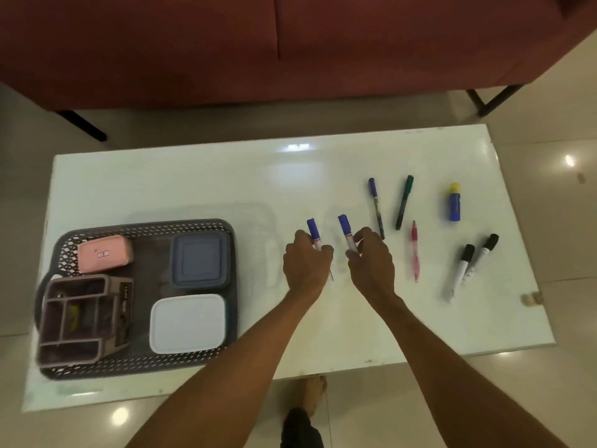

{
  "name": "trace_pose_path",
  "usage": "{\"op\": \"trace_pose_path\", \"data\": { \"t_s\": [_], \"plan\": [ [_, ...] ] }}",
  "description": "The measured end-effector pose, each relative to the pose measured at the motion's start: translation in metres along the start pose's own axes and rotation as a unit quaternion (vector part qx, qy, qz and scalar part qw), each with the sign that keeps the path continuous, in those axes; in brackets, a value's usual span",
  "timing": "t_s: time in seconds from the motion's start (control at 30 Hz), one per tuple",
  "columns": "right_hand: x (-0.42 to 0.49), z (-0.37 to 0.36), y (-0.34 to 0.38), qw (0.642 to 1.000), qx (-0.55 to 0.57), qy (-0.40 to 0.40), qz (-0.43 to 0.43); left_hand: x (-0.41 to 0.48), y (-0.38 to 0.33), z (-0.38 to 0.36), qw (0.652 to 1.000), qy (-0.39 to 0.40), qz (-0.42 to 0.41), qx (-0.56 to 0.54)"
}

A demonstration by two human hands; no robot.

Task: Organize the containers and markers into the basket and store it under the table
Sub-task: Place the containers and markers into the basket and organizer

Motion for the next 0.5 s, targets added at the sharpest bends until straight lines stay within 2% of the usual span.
{"op": "trace_pose_path", "data": {
  "t_s": [0.13,0.27,0.37,0.5],
  "plan": [
    [-0.03,0.023,0.063,0.996,0.08,-0.034,0.035,-0.004,-0.003,0.08,0.991,-0.034,-0.038,-0.121],
    [-0.074,0.032,0.143,0.978,0.193,-0.03,0.065,0.0,0.019,0.182,0.969,-0.086,-0.064,-0.221],
    [-0.113,0.012,0.204,0.96,0.272,0.005,0.064,0.012,0.058,0.26,0.957,-0.13,-0.07,-0.248],
    [-0.168,-0.036,0.272,0.94,0.33,0.06,0.061,0.035,0.128,0.348,0.952,-0.201,-0.047,-0.225]
  ]
}}
Point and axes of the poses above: each hand's wrist, its own x-axis towards the middle knuckle, its own z-axis out of the back of the hand, y = z × x, the point moved 10 cm from there along x, towards the middle knuckle, and after that the axes turned 12 degrees about -y, right-handed, at the moved point
